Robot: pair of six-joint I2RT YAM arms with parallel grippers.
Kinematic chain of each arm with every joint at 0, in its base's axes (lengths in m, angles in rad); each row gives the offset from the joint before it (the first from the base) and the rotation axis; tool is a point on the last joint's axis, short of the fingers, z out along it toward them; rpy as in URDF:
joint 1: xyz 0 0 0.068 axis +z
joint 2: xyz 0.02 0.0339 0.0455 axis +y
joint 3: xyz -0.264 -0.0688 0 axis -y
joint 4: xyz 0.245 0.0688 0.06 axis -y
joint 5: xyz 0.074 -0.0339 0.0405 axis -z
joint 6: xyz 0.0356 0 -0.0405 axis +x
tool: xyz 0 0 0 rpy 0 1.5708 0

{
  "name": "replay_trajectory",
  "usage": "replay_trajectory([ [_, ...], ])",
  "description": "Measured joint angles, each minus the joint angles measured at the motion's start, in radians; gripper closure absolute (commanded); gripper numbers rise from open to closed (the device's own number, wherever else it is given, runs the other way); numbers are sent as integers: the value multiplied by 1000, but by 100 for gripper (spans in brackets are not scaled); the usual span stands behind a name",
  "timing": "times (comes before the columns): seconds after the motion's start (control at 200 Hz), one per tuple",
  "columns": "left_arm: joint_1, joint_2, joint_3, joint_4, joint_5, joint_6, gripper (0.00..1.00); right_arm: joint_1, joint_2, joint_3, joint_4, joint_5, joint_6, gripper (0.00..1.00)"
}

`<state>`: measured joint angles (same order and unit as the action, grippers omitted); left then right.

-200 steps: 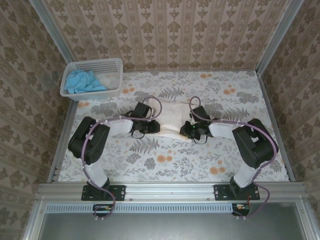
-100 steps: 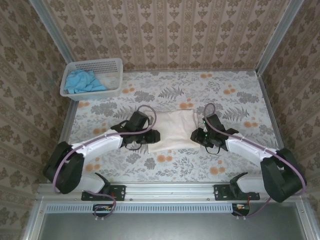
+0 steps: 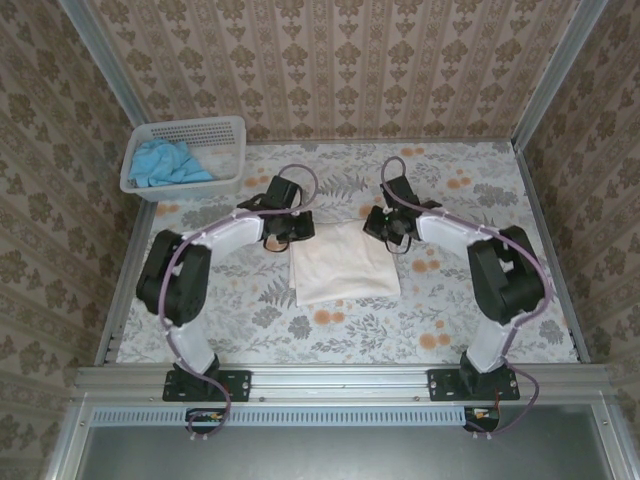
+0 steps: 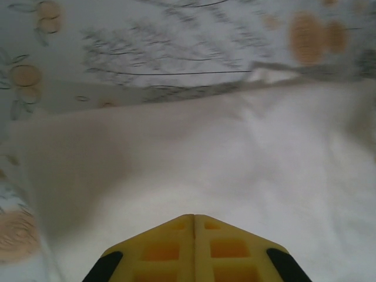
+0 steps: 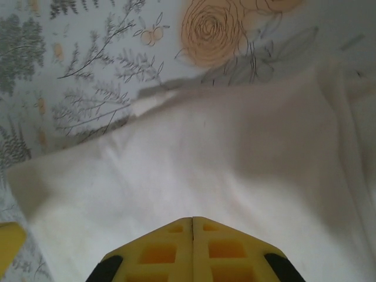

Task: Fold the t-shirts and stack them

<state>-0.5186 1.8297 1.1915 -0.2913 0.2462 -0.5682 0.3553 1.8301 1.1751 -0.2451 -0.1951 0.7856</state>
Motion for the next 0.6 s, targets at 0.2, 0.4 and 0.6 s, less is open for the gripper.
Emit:
replay_trajectory([
  [0.2, 108, 123, 29, 26, 72, 6, 94, -78, 151, 86, -17, -26, -5, 97],
  [0.4, 127, 144, 43, 55, 99, 8, 78, -129, 168, 93, -16, -85, -2, 95],
  [0.6, 116, 99, 43, 39, 94, 9, 47, -147, 123, 47, -2, -97, 1, 76],
])
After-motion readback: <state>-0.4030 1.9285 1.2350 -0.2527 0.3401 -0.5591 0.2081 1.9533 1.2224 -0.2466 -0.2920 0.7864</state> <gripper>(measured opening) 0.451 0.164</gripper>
